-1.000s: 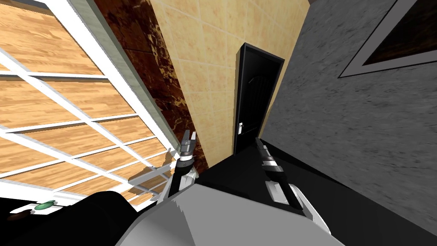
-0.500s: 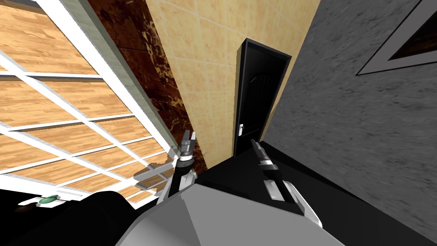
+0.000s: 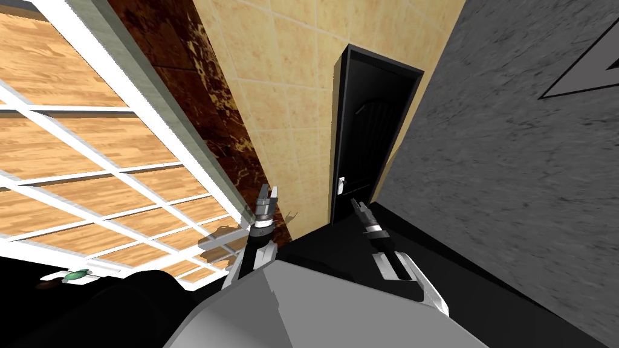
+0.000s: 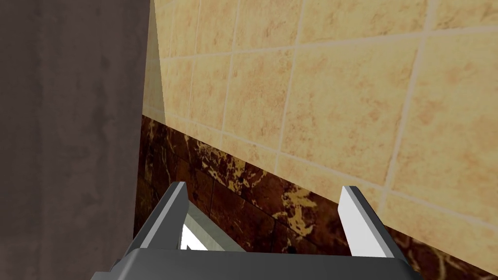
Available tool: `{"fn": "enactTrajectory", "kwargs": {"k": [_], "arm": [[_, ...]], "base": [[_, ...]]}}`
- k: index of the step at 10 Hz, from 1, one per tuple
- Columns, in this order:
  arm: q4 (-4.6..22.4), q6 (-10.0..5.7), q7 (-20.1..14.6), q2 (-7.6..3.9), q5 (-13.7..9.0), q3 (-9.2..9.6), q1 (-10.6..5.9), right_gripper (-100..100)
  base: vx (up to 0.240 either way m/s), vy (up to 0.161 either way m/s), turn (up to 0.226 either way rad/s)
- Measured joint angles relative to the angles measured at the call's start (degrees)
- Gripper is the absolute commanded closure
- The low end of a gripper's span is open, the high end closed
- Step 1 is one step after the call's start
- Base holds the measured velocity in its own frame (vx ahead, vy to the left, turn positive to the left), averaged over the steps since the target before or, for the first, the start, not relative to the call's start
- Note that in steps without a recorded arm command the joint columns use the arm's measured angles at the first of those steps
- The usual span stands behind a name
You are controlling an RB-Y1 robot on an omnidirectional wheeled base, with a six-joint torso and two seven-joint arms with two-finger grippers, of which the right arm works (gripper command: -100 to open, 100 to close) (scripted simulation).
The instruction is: Pull the door open
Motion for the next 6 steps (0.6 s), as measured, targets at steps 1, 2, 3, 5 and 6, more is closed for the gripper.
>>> {"fn": "enactTrajectory", "kwargs": {"k": [1, 2, 3, 5, 6], "arm": [[0.7, 0.17, 0.9, -0.24, 0.7, 0.15, -0.36, -100], [1.7, 0.32, 1.8, -0.38, 1.5, 0.28, -0.99, -100], [2.7, 0.29, 2.7, -0.47, 2.2, 0.4, -1.5, -100], [4.9, 0.19, 4.4, -0.98, 3.5, 0.48, -2.65, -100], [6.9, -0.12, 5.8, -1.08, 4.6, 0.52, -3.6, -100]], "base": [[0.08, -0.097, 0.086], [0.074, -0.086, 0.072], [0.079, -0.093, 0.063], [0.088, -0.103, 0.098], [0.111, -0.131, 0.101]]}}
